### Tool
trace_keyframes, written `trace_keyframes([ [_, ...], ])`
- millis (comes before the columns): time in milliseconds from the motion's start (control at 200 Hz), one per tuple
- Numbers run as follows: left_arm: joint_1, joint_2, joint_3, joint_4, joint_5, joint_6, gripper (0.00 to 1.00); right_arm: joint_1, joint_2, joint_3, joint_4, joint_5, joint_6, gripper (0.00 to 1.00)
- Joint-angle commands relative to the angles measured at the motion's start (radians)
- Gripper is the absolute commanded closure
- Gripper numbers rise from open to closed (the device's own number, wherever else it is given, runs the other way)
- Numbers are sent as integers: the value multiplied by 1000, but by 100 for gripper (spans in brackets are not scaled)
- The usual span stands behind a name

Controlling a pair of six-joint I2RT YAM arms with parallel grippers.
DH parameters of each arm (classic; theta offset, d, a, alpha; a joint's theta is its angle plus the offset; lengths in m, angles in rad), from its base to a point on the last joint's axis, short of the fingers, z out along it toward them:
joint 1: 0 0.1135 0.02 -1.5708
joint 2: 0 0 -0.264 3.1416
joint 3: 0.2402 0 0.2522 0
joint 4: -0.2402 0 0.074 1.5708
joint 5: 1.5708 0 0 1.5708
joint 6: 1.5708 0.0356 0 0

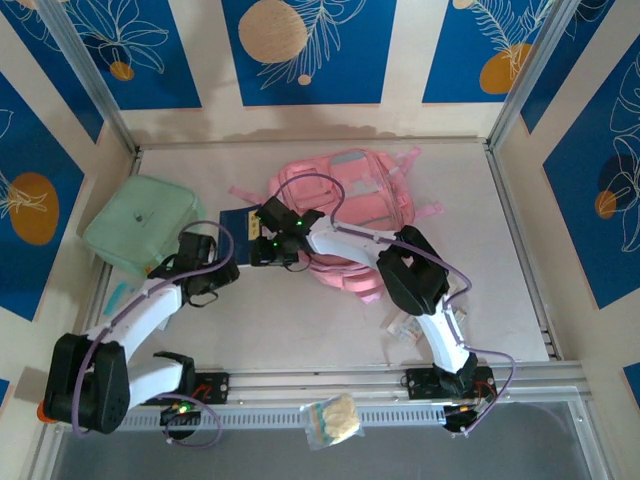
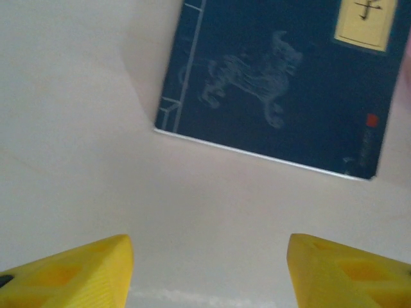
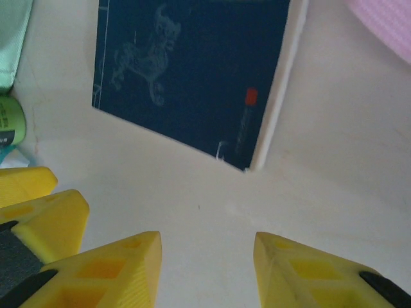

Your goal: Pack books, pencil case, and school supplies into a backpack

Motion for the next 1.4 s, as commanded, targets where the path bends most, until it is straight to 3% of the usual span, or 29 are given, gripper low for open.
trace_keyframes([
  [0,41,52,50,77,16,53,39,2,52,62,-20,39,14,58],
  [450,155,316,189,145,137,132,53,-40,221,226,-78,14,-23,61],
  [845,163,400,165,169,270,130,63,-35,280,318,-102,-60,-60,67],
  [1005,155,352,99,139,286,102,66,-19,267,335,-137,-89,-78,71],
  [1256,146,95,-54,-5,158,38,66,15,134,186,-154,-132,-86,79],
  [1396,145,-76,-74,-68,92,-12,63,14,72,121,-167,-92,-71,73],
])
